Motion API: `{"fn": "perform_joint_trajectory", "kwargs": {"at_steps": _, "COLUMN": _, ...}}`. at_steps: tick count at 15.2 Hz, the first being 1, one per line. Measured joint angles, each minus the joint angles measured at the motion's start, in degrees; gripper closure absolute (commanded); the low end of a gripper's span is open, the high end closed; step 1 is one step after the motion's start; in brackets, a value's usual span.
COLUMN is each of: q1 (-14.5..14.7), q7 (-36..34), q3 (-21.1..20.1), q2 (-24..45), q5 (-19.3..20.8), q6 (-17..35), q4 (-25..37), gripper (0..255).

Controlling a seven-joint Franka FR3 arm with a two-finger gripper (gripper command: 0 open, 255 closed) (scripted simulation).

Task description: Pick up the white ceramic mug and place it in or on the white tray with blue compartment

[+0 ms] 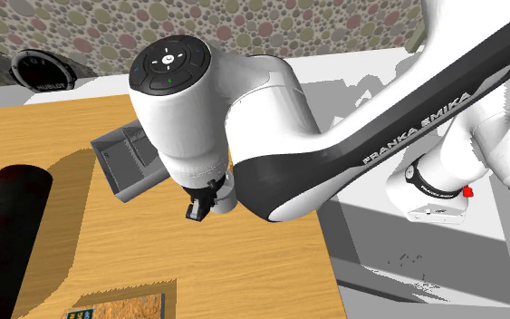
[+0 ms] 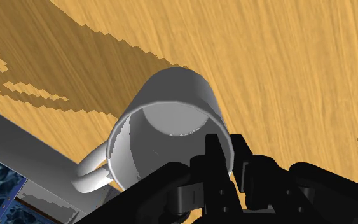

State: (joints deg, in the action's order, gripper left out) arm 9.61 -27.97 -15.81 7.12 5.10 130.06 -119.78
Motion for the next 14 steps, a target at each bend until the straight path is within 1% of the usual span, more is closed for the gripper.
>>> {"fn": "perform_joint_trajectory", "kwargs": {"at_steps": 4, "q1": 0.0, "q7": 0.2, "q3": 0.0, "q2": -0.5, "q5": -0.2, "q6": -0.9, "q4": 0.4, "gripper": 255}}
{"fn": "perform_joint_trajectory", "kwargs": {"at_steps": 14, "q1": -0.2, "q7": 1.3, "q3": -0.2, "q2": -3.6, "q5": -1.6, "q6": -7.8, "q4": 4.4, "gripper": 255}}
